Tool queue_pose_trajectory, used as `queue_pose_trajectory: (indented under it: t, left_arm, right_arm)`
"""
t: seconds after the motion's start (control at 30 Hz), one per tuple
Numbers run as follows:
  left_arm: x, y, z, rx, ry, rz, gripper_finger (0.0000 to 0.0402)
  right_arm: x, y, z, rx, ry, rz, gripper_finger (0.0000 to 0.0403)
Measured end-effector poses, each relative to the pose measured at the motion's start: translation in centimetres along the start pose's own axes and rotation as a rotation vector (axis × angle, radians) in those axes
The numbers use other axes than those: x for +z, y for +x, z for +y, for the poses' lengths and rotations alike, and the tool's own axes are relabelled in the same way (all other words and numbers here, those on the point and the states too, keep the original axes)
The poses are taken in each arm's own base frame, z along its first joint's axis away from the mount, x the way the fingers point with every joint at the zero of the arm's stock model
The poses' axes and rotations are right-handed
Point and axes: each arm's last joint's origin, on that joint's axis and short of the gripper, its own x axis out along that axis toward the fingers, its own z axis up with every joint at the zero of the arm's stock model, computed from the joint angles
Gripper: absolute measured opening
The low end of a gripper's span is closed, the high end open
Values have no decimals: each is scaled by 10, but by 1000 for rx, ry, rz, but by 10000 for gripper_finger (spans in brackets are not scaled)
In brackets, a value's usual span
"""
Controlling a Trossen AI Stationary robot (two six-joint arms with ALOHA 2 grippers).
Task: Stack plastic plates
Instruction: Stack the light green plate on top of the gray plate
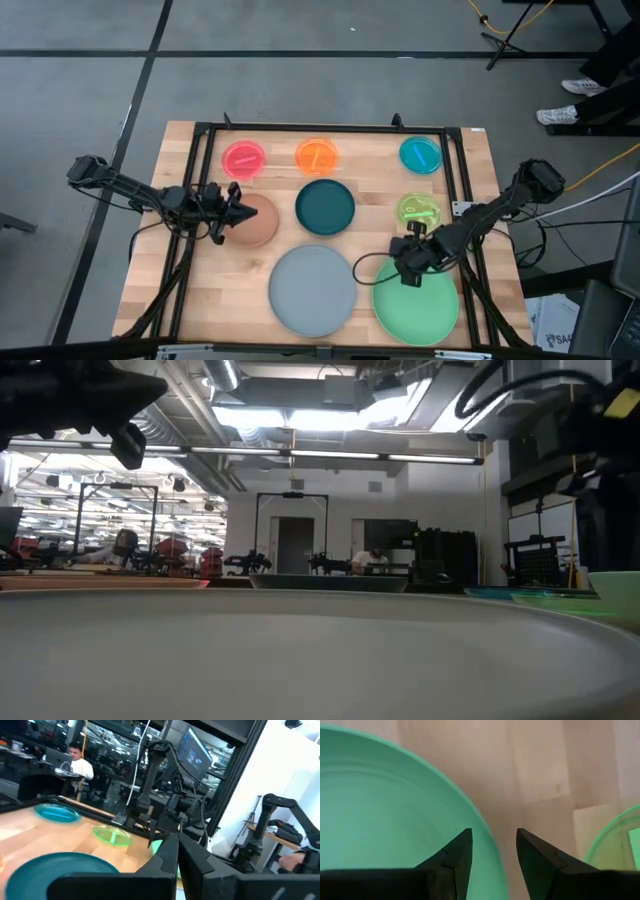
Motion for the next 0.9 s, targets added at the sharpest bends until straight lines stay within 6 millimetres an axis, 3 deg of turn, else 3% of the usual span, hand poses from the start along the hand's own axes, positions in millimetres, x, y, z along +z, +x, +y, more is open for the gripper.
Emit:
queue_pose_trajectory:
  t: [0.17,0.5,0.9]
  left_arm:
    - [0,0,0,-5,0,3,4]
    - [0,0,0,-4,0,4,4]
    - [0,0,0,0,2,2,4]
  right_arm:
    - [6,5,-2,108,1,13,144]
    - [-2,16,-5,125,-35,24,137]
    - [-6,22,-3,220,-38,58,8]
